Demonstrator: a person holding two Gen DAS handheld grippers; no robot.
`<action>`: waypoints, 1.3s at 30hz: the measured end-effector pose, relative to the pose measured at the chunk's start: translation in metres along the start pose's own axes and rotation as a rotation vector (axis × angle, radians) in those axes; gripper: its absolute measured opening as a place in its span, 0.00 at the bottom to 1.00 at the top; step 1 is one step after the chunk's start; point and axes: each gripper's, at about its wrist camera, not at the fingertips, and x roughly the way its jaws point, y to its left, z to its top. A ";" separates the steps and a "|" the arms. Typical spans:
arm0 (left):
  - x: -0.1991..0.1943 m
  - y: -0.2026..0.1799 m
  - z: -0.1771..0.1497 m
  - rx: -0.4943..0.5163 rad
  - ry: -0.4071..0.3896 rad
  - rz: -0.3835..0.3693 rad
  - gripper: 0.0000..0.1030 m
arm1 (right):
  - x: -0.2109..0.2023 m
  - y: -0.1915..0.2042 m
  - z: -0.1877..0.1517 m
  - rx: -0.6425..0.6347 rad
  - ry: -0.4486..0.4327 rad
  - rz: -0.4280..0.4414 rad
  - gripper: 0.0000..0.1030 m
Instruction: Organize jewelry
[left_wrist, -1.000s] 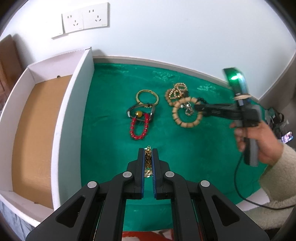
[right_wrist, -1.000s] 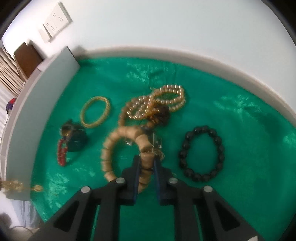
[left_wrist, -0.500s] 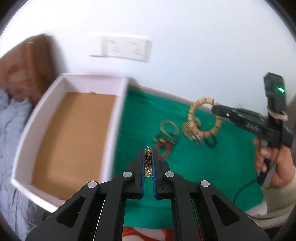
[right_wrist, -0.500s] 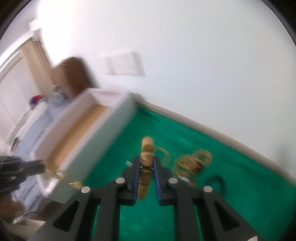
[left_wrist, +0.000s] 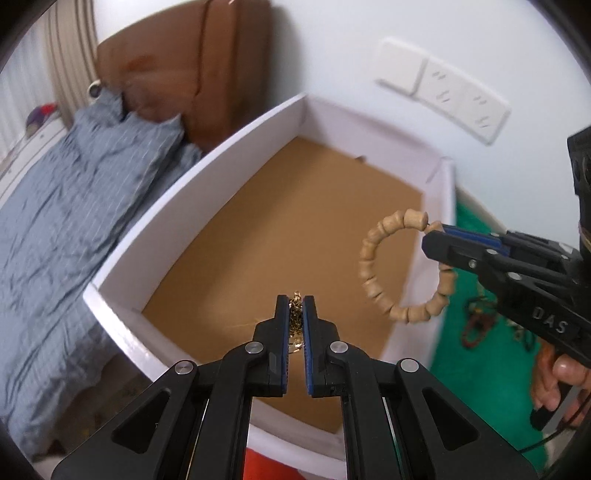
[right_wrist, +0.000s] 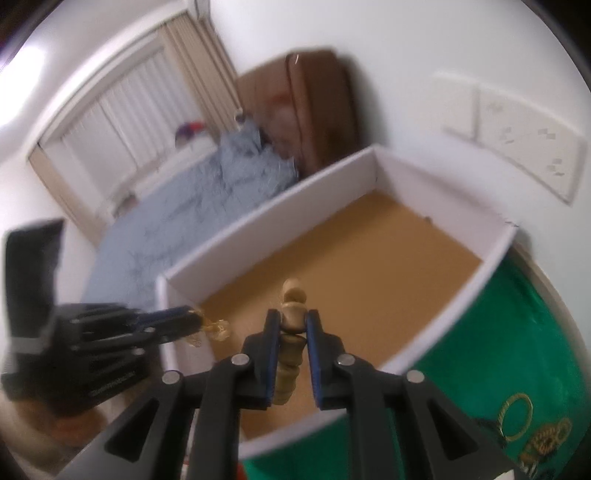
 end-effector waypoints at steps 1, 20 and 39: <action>0.007 0.004 -0.003 -0.005 0.009 0.010 0.04 | 0.010 0.002 -0.001 -0.012 0.015 -0.014 0.14; 0.024 -0.003 -0.022 0.001 -0.009 0.056 0.77 | -0.034 0.030 -0.003 -0.098 -0.076 -0.408 0.64; 0.012 -0.052 -0.025 0.173 -0.091 0.116 0.85 | -0.111 0.004 -0.015 -0.023 -0.122 -0.626 0.64</action>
